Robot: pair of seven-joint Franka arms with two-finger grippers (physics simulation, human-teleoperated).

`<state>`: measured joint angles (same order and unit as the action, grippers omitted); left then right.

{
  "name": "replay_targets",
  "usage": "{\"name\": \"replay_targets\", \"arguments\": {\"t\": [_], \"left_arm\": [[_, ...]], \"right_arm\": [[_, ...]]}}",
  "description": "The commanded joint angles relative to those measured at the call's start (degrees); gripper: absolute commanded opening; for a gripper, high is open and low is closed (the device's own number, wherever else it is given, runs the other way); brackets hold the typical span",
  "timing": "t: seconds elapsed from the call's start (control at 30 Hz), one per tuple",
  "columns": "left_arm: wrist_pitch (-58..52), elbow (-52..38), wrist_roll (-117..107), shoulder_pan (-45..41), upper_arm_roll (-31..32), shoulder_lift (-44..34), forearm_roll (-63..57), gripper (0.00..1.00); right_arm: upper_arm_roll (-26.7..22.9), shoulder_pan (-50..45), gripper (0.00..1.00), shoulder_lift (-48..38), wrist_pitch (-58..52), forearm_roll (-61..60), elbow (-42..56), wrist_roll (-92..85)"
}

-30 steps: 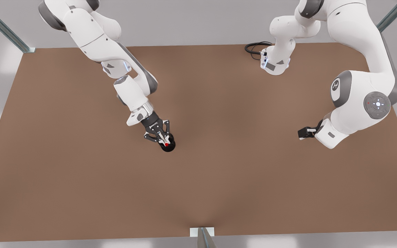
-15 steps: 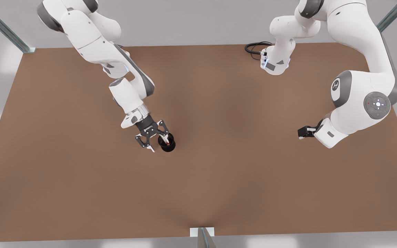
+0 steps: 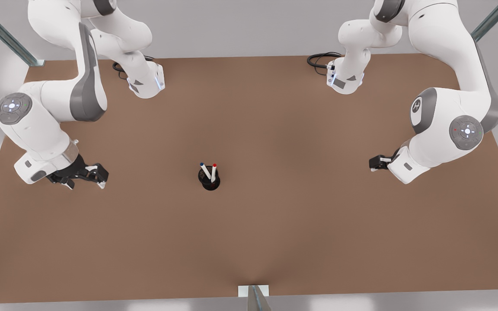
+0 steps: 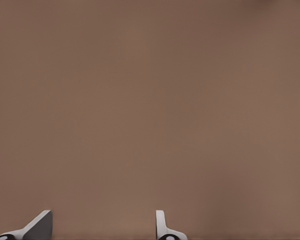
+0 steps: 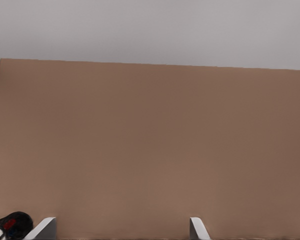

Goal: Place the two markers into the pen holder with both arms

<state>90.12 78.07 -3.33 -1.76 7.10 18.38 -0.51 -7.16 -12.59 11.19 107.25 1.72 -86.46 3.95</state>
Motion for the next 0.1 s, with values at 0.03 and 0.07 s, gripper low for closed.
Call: {"name": "replay_targets", "arguments": {"t": [0.03,0.07], "left_arm": [[-0.47,0.06,0.96,0.0,0.02,-0.09,-0.02,1.0],[-0.47,-0.03,0.96,-0.44,0.02,-0.09,-0.02,1.0]], "right_arm": [[1.01,-0.77,1.0,0.41,-8.73,-1.63,0.33,-1.23],[1.1,-0.94,1.0,0.41,-8.47,-1.63,0.33,-1.23]]}}
